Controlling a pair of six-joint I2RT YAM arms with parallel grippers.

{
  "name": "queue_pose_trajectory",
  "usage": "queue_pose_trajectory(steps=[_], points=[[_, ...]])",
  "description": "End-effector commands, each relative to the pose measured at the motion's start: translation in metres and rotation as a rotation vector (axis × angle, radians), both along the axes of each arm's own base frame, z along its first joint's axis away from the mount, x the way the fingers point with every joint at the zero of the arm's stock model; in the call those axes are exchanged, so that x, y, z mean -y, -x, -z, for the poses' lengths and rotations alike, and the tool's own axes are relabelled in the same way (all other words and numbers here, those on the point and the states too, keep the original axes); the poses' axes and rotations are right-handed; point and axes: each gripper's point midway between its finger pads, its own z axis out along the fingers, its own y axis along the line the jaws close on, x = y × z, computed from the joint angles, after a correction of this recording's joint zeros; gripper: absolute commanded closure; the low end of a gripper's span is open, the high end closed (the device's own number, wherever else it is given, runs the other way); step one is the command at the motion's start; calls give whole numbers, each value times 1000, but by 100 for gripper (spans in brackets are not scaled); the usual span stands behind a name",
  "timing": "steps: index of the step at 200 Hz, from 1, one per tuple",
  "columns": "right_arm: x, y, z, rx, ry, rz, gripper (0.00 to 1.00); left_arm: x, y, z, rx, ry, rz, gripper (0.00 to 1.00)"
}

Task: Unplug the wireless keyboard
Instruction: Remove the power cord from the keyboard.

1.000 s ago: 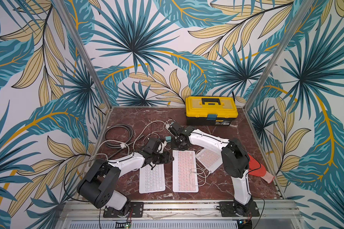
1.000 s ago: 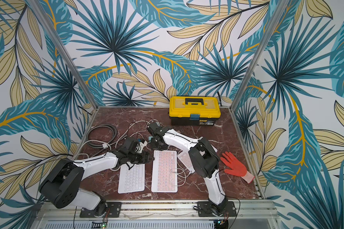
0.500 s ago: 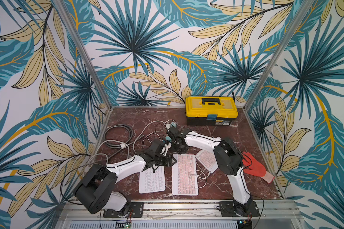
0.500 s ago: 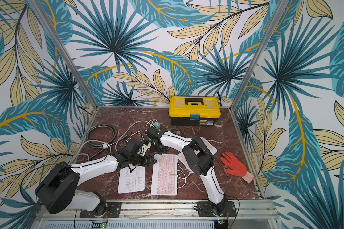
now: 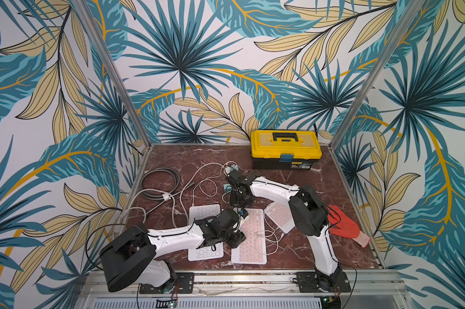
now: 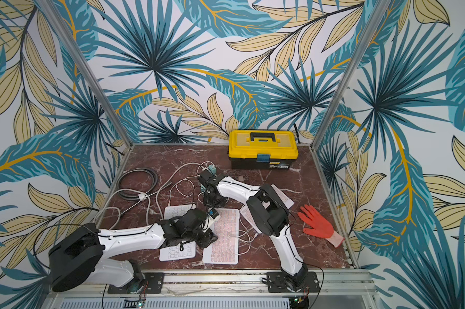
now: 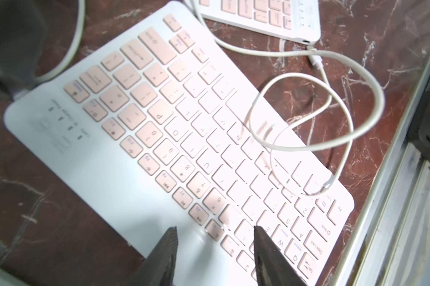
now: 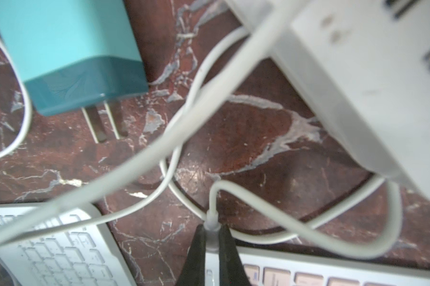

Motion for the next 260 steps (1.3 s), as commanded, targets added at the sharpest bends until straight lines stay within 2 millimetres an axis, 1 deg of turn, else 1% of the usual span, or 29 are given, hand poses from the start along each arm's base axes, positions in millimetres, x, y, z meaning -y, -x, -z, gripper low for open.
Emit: queue_pose_trajectory(steps=[1, 26, 35, 57, 78, 97, 116, 139, 172, 192, 225, 242, 260], points=[[-3, 14, 27, -69, -29, 13, 90, -3, 3, -3, 156, -65, 87, 48], [-4, 16, 28, -78, -41, 9, 90, 7, 23, -1, 215, -100, 213, 48], [-5, 16, 29, -80, -48, 8, 90, 12, 31, 2, 230, -117, 258, 48], [-7, 18, 31, -89, -65, 7, 90, 23, 41, 12, 266, -163, 373, 47], [-6, 20, 32, -96, -66, 1, 90, 35, 40, 19, 273, -196, 422, 48], [-2, 22, 32, -96, -50, 1, 90, 42, 41, 27, 260, -213, 454, 49], [6, 21, 33, -91, -7, 11, 90, 43, 42, 30, 248, -219, 462, 50], [16, 21, 35, -95, 56, 31, 90, 43, 49, 29, 215, -192, 464, 51], [25, 12, 35, -66, 125, 69, 90, 40, 58, 38, 142, -185, 450, 52], [30, 6, 34, -39, 156, 99, 89, 39, 56, 44, 117, -219, 428, 53], [37, -3, 24, -7, 190, 139, 89, 44, 59, 49, 58, -238, 390, 54], [41, -3, 25, -30, 182, 183, 89, 45, 58, 50, 48, -242, 357, 56], [44, -4, 26, -64, 154, 236, 89, 44, 55, 46, 51, -238, 312, 56]])
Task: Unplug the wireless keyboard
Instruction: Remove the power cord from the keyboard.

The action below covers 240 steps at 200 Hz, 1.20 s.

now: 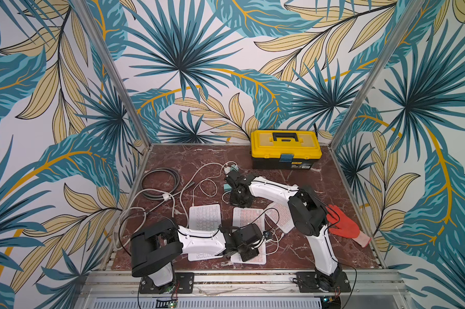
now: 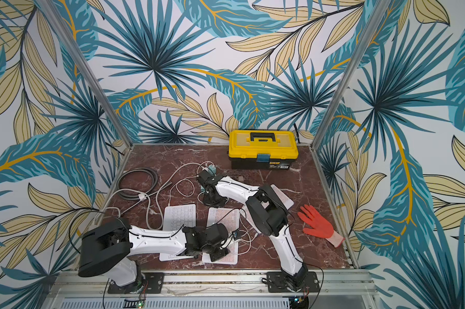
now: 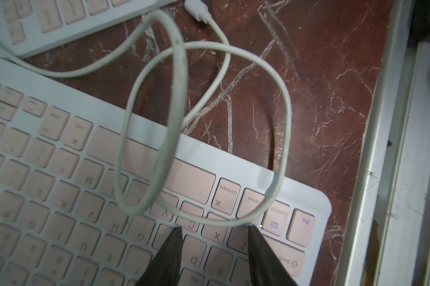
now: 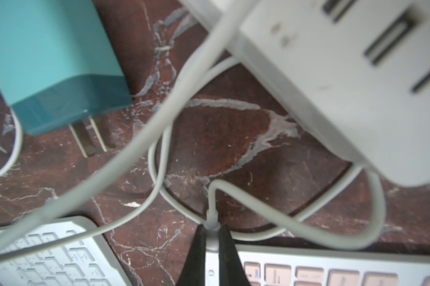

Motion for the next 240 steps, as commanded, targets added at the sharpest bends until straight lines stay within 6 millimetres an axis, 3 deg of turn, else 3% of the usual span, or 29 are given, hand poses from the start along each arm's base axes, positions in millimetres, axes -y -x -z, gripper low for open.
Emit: queue_pose_trajectory(steps=[1, 27, 86, 128, 168, 186, 212, 240], points=[[35, 1, 28, -77, 102, 138, 89, -18, 13, 20, -76, -81, -57, 56], [31, -3, 27, -81, 90, 149, 89, -22, 12, 18, -86, -72, -105, 56], [25, -1, 33, -58, 185, -125, 90, -24, 12, 24, -95, -85, -127, 56], [42, -2, 35, -103, 174, 98, 90, -25, 12, 30, -112, -89, -144, 56], [35, -8, 34, -119, 62, 259, 90, -25, 12, 31, -124, -86, -146, 56], [28, -14, 31, -101, 58, 199, 90, -25, 11, 30, -124, -83, -150, 56], [13, -22, 25, -39, 121, -24, 90, -26, 9, 33, -137, -80, -167, 56], [12, -25, 17, 7, 229, -166, 90, -27, 9, 33, -143, -75, -170, 56]])
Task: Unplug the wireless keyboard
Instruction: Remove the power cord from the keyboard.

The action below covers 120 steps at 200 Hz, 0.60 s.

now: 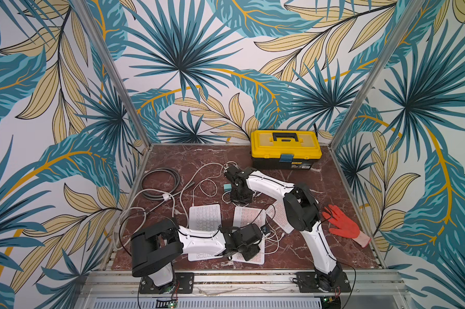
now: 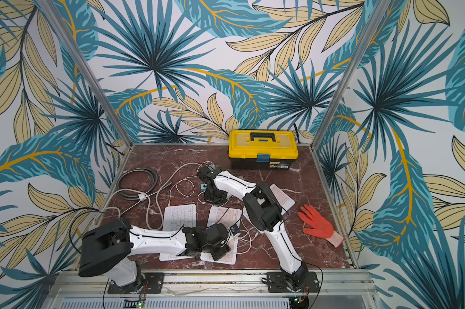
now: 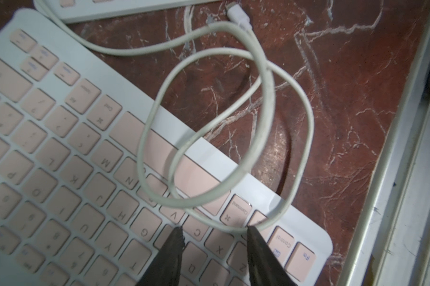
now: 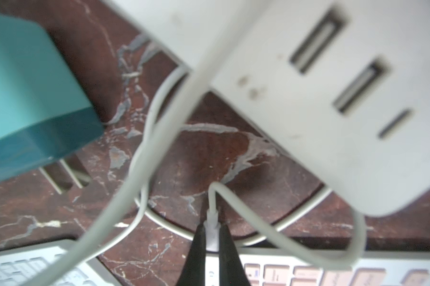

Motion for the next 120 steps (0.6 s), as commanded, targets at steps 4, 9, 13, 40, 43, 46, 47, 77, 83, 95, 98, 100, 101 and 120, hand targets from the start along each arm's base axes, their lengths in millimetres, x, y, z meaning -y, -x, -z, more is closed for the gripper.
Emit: queue_pose_trajectory(steps=[4, 9, 13, 40, 43, 46, 47, 77, 83, 95, 98, 100, 101, 120], points=[[10, -17, 15, 88, 134, -122, 90, -28, 16, 33, -95, -114, -4, 56], [11, -19, 14, 94, 132, -98, 90, -28, 16, 34, -97, -115, -5, 56], [13, -19, 13, 95, 129, -73, 90, -27, 16, 34, -98, -113, -9, 56], [20, -11, 25, -2, -1, 232, 89, -27, 16, 34, -103, -110, -21, 56], [20, -10, 28, -17, -26, 268, 89, -27, 15, 33, -102, -108, -22, 56], [20, -9, 30, -25, -49, 303, 89, -27, 15, 33, -101, -108, -21, 56], [20, -8, 30, -29, -55, 312, 89, -27, 15, 33, -101, -108, -20, 56], [17, -14, 24, -15, -133, 415, 89, -27, 15, 33, -102, -107, -25, 56], [16, -17, 21, -6, -136, 404, 89, -27, 15, 34, -104, -110, -26, 56], [11, -23, 15, 13, -119, 350, 89, -28, 15, 35, -106, -112, -26, 56], [11, -23, 15, 15, -109, 331, 89, -27, 15, 34, -104, -111, -26, 56], [9, -25, 13, 19, -108, 320, 89, -27, 15, 35, -105, -113, -25, 56], [9, -25, 13, 20, -106, 313, 89, -28, 15, 35, -106, -114, -25, 56], [-2, -29, 7, 51, -66, 186, 89, -27, 15, 35, -106, -112, -25, 56]])
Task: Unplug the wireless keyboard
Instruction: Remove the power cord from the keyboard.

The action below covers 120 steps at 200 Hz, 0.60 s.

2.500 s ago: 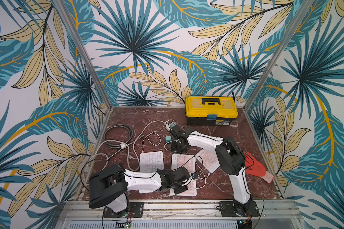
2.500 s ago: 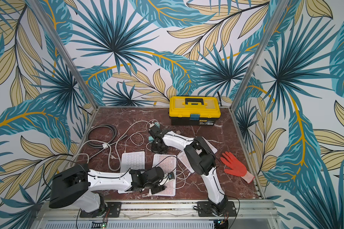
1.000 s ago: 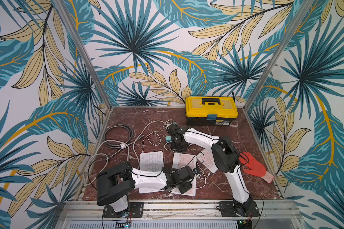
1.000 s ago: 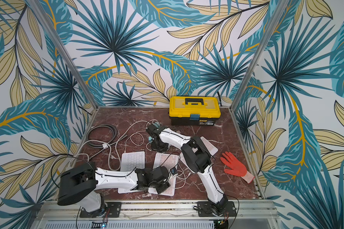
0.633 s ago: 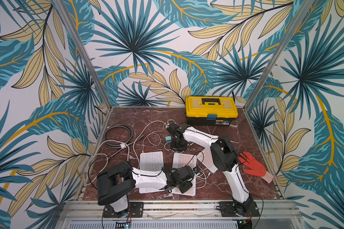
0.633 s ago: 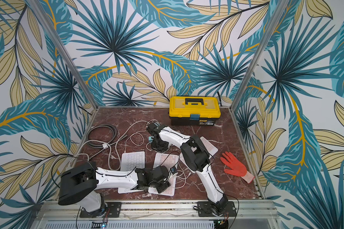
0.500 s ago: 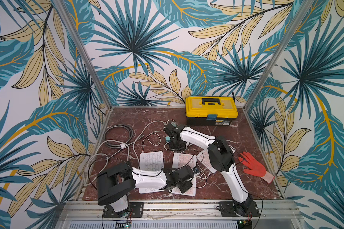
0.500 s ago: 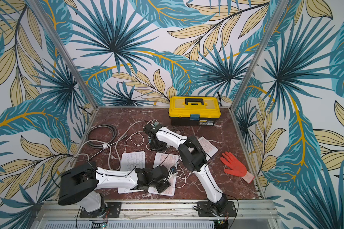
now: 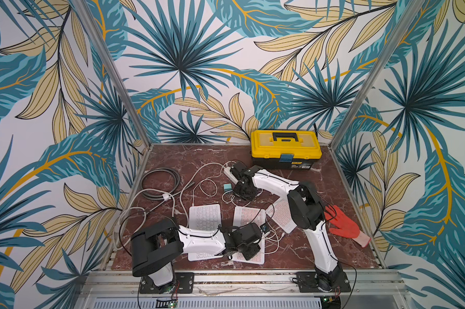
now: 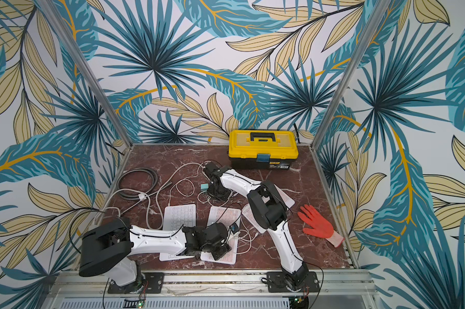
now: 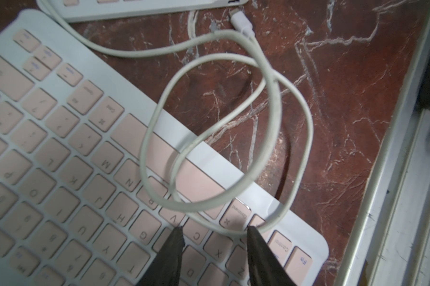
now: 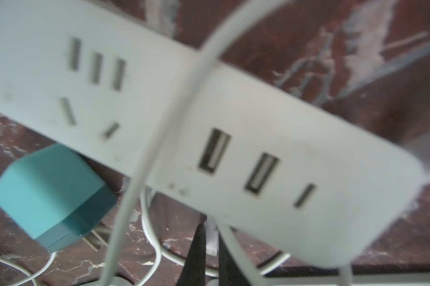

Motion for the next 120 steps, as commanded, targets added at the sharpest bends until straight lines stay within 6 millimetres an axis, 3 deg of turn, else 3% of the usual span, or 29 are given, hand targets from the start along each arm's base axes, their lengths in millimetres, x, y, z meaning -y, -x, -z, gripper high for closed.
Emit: queue_pose_trajectory(steps=[1, 37, 77, 120], points=[[-7, 2, 8, 11, 86, -114, 89, -29, 16, 35, -87, -129, -2, 56], [3, 0, 6, 37, 170, -196, 86, -29, 14, 35, -80, -130, 0, 56], [2, 4, -7, 34, 126, -290, 68, -26, 7, 25, -41, -119, -9, 51], [7, -4, -54, 191, 3, -281, 64, -18, -7, -1, 17, -126, -15, 45]])
